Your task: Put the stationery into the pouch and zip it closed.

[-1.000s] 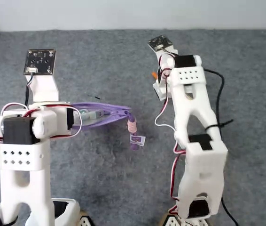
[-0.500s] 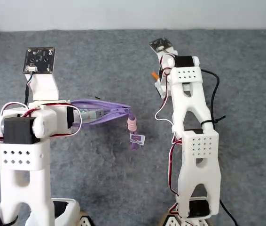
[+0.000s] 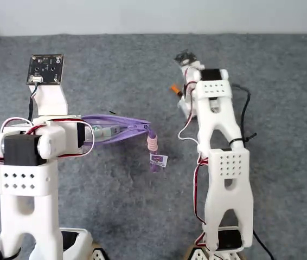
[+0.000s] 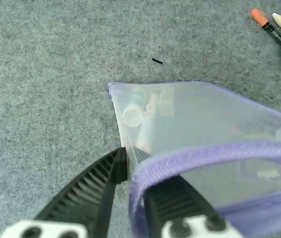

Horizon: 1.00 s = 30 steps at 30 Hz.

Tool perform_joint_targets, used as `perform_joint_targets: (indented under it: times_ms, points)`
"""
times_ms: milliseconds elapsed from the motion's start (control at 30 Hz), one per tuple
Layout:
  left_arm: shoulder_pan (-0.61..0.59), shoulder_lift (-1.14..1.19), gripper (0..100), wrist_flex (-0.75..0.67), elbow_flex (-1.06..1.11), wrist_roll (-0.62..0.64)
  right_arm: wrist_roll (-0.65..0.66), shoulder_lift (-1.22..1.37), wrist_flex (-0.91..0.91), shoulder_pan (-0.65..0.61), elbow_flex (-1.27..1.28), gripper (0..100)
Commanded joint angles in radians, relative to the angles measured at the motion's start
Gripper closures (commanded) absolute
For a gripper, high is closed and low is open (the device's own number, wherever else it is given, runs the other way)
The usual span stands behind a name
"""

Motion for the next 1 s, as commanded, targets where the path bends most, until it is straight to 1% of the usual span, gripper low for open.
perform_joint_targets:
  times_ms: [0,100,200,400,633,700,833,967]
  points:
    - [0.002,0.0,99,-0.025,-0.03,0.009,0.002,-0.061,0.004,-0.004,-0.017,93.5]
    - [0.002,0.0,99,-0.025,-0.03,0.009,0.003,-0.096,0.007,-0.004,-0.017,85.8]
    - [0.005,0.0,99,-0.025,-0.03,0.009,0.005,-0.107,-0.001,-0.008,-0.017,80.9]
    - [0.005,0.0,99,-0.025,-0.033,0.009,0.003,-0.087,-0.028,-0.028,-0.017,82.4]
    - [0.0,0.0,99,-0.025,-0.035,0.009,0.008,-0.18,-0.031,-0.045,-0.026,82.9]
    - [0.002,0.0,99,-0.025,-0.035,0.009,0.009,-0.177,-0.065,-0.041,-0.026,82.9]
    - [0.0,0.0,99,-0.025,-0.035,0.009,0.061,-0.119,-0.124,-0.033,-0.026,82.9]
    - [0.0,0.0,99,-0.025,-0.035,0.009,0.064,-0.073,-0.179,-0.025,-0.026,82.9]
